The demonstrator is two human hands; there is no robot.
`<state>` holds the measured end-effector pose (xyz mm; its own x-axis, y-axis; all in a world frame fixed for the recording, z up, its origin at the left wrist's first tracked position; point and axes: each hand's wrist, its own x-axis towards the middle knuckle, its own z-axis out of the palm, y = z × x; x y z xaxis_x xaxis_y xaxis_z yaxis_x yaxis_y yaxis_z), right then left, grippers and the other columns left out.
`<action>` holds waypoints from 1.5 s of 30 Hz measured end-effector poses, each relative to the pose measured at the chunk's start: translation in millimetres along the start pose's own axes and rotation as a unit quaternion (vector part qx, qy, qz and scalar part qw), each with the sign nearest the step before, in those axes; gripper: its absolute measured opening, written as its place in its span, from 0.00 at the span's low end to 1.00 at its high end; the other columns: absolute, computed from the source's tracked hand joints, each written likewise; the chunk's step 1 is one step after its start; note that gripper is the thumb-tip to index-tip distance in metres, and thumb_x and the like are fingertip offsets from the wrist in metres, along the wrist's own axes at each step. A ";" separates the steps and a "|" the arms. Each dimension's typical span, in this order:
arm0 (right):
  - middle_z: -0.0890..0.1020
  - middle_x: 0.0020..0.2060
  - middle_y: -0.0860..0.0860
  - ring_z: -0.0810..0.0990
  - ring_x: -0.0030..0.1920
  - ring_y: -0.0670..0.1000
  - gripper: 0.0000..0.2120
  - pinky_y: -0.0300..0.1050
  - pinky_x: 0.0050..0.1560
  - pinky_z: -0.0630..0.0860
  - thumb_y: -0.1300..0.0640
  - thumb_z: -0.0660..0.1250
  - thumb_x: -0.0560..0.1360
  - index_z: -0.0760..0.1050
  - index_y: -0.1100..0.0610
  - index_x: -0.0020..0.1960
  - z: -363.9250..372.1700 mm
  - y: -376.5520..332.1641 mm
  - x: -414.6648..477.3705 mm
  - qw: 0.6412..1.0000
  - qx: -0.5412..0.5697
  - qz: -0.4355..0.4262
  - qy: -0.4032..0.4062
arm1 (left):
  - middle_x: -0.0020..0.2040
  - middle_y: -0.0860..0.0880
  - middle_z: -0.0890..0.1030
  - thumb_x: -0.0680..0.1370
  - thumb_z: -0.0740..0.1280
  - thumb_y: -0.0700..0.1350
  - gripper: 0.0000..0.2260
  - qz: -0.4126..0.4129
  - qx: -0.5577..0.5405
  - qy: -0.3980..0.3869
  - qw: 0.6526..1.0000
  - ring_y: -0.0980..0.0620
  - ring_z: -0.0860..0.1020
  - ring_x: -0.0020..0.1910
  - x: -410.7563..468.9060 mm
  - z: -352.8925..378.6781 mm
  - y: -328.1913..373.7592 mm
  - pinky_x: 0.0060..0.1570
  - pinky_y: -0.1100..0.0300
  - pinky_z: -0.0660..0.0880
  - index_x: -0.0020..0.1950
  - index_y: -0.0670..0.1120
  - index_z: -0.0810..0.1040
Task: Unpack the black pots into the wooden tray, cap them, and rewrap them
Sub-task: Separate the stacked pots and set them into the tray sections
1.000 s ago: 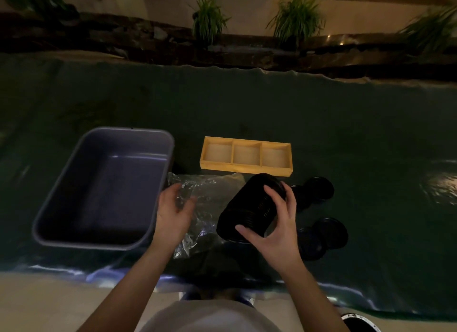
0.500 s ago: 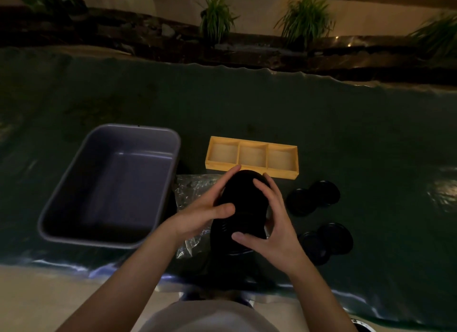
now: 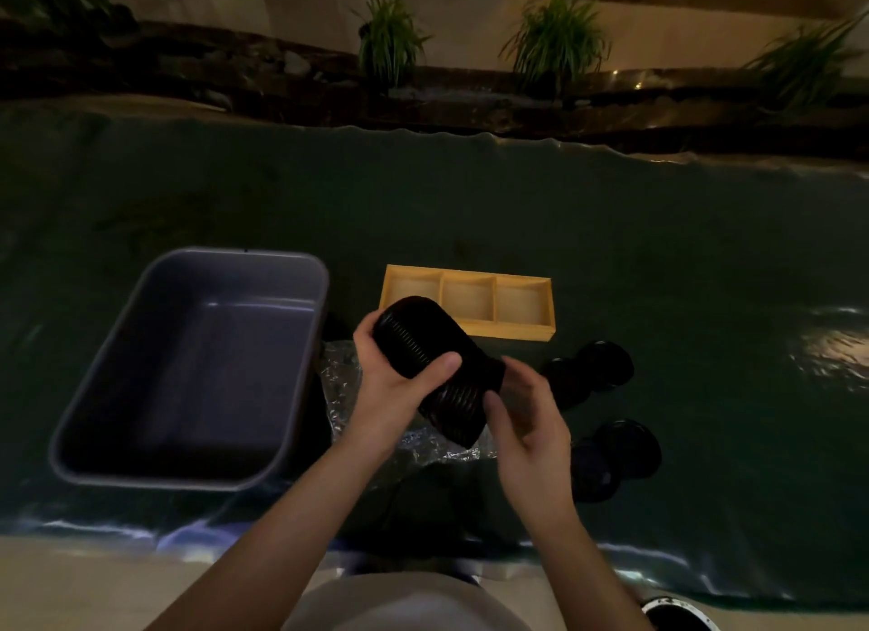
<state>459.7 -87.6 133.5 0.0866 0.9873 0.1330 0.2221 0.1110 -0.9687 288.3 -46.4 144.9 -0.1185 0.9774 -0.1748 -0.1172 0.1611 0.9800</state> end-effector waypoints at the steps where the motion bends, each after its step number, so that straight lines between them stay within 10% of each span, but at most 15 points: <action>1: 0.81 0.64 0.39 0.79 0.67 0.42 0.19 0.37 0.62 0.77 0.48 0.68 0.81 0.72 0.36 0.70 0.5 -1.6 -2.0 0.999 0.039 0.027 -0.016 | 0.73 0.52 0.67 0.55 0.81 0.70 0.50 0.007 0.017 0.020 1.000 0.52 0.72 0.71 -0.9 2.3 -1.1 0.66 0.50 0.77 0.70 0.66 0.59; 8: 0.68 0.77 0.43 0.69 0.76 0.43 0.52 0.54 0.74 0.71 0.30 0.73 0.70 0.46 0.39 0.82 9.7 -7.2 -7.3 0.991 0.013 0.089 -0.100 | 0.73 0.57 0.57 0.55 0.78 0.73 0.57 0.029 0.131 0.035 0.990 0.62 0.67 0.66 -9.3 7.3 -1.1 0.62 0.62 0.72 0.78 0.63 0.53; 11: 0.75 0.69 0.35 0.75 0.71 0.40 0.44 0.50 0.70 0.76 0.31 0.74 0.69 0.51 0.28 0.77 1.6 -4.6 -3.3 0.994 0.005 0.076 -0.081 | 0.73 0.52 0.61 0.58 0.80 0.65 0.53 0.042 0.157 -0.006 0.987 0.55 0.66 0.73 -12.0 -4.2 -4.6 0.72 0.53 0.71 0.77 0.57 0.57; 17: 0.69 0.74 0.47 0.71 0.74 0.48 0.33 0.57 0.72 0.73 0.34 0.72 0.72 0.60 0.28 0.73 -5.4 -1.8 -3.7 0.997 -0.026 0.024 -0.072 | 0.61 0.77 0.58 0.56 0.76 0.76 0.44 0.056 0.229 -0.042 0.971 0.76 0.60 0.67 -15.8 -23.6 -2.9 0.61 0.74 0.63 0.65 0.78 0.55; 24: 0.67 0.70 0.39 0.71 0.71 0.38 0.37 0.29 0.65 0.71 0.31 0.75 0.68 0.65 0.37 0.71 0.8 -4.2 -1.9 0.990 -0.082 0.003 -0.112 | 0.63 0.73 0.70 0.55 0.80 0.72 0.46 0.035 0.205 -0.028 0.978 0.75 0.69 0.65 -19.0 -38.2 0.9 0.60 0.65 0.73 0.63 0.77 0.55; 32: 0.84 0.55 0.38 0.83 0.58 0.40 0.29 0.32 0.56 0.77 0.31 0.75 0.67 0.70 0.31 0.64 14.1 -12.9 -3.3 0.995 -0.075 0.023 -0.061 | 0.67 0.68 0.73 0.61 0.81 0.68 0.45 0.052 0.193 -0.027 0.979 0.62 0.73 0.70 -23.8 -49.4 7.6 0.69 0.50 0.75 0.73 0.72 0.61; 45: 0.77 0.63 0.37 0.78 0.65 0.40 0.40 0.35 0.62 0.77 0.47 0.75 0.71 0.57 0.36 0.76 42.4 -21.8 -6.5 0.992 -0.121 -0.044 -0.013 | 0.70 0.58 0.72 0.64 0.80 0.63 0.44 0.056 0.206 0.017 0.977 0.58 0.72 0.70 -19.9 -73.4 6.7 0.69 0.44 0.75 0.74 0.64 0.62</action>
<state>413.1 -91.7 144.8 0.0331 0.9779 0.2065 0.4543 0.1693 -0.8746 217.5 -74.8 147.9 -0.1417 0.9881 -0.0596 0.3041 0.1007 0.9473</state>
